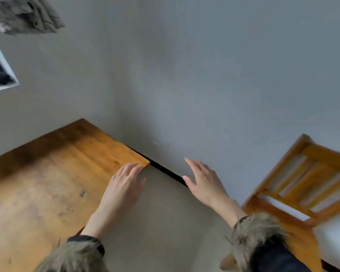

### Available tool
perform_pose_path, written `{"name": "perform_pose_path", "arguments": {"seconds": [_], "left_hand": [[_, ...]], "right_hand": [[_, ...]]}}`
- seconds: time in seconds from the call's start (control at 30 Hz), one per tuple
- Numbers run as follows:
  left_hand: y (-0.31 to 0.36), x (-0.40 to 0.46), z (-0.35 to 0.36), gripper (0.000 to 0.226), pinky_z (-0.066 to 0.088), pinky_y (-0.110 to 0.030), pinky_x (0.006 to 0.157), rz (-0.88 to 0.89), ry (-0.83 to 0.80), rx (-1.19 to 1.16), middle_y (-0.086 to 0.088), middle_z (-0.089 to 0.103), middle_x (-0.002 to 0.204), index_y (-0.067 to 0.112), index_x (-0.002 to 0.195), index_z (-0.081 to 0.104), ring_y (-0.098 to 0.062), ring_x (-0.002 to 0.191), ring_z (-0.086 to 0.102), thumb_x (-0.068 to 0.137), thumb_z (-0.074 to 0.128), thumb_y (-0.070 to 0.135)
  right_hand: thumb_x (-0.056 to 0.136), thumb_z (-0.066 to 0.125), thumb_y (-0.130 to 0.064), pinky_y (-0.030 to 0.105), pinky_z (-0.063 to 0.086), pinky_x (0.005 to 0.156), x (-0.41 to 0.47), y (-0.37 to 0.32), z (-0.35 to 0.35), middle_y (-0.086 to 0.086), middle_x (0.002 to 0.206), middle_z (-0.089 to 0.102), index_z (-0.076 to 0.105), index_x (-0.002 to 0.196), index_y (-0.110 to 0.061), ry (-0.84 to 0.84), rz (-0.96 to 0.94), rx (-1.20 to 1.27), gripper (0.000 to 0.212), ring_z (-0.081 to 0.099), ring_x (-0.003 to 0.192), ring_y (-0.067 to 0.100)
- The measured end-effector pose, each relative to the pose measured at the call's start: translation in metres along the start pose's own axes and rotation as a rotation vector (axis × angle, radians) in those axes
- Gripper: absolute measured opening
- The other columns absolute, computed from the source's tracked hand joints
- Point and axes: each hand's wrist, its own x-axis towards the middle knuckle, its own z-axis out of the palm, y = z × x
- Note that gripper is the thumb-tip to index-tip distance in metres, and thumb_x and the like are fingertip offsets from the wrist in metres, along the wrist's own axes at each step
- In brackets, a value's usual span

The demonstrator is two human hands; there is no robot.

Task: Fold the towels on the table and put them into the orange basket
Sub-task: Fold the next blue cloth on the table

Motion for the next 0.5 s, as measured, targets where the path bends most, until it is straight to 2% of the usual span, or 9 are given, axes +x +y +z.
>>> {"name": "perform_pose_path", "arguments": {"seconds": [0.07,0.2,0.3,0.4,0.5], "left_hand": [[0.057,0.021,0.03,0.052,0.046,-0.04,0.093,0.103,-0.032,-0.039,-0.006,0.058,0.125,0.013,0.121,0.057,-0.027,0.118,0.053,0.086,0.034,0.044],[0.178,0.048,0.088,0.053,0.047,-0.04,0.092,0.315,-0.111,-0.106,-0.004,0.058,0.123,0.015,0.12,0.056,-0.027,0.116,0.054,0.085,0.032,0.045],[0.272,0.055,0.12,0.042,0.04,-0.037,0.099,0.467,-0.168,-0.154,0.0,0.049,0.136,0.019,0.13,0.049,-0.021,0.127,0.045,0.094,0.04,0.039],[0.354,0.055,0.15,0.043,0.034,-0.035,0.107,0.625,-0.262,-0.174,0.002,0.042,0.142,0.021,0.136,0.042,-0.018,0.133,0.036,0.096,0.042,0.035],[0.427,0.056,0.178,0.039,0.038,-0.036,0.102,0.769,-0.311,-0.211,-0.001,0.05,0.135,0.019,0.131,0.049,-0.022,0.125,0.047,0.095,0.047,0.031]], "right_hand": [[0.098,0.039,-0.036,0.031,0.025,0.11,-0.036,0.056,-0.025,-0.004,0.151,0.027,0.02,0.147,-0.022,0.038,0.1,-0.004,0.054,0.027,0.137,0.015],[0.099,0.039,-0.034,0.032,0.028,0.111,-0.119,0.156,-0.07,-0.002,0.152,0.027,0.018,0.148,-0.022,0.108,0.303,-0.006,0.055,0.028,0.138,0.017],[0.098,0.042,-0.035,0.032,0.029,0.11,-0.184,0.216,-0.098,-0.005,0.151,0.028,0.02,0.147,-0.024,0.212,0.486,0.016,0.055,0.03,0.138,0.016],[0.097,0.042,-0.036,0.029,0.028,0.11,-0.244,0.261,-0.122,-0.005,0.151,0.03,0.021,0.147,-0.024,0.291,0.647,0.007,0.055,0.031,0.137,0.014],[0.098,0.041,-0.036,0.03,0.029,0.109,-0.298,0.301,-0.142,-0.003,0.149,0.032,0.021,0.147,-0.022,0.353,0.798,-0.01,0.054,0.032,0.136,0.015]]}}
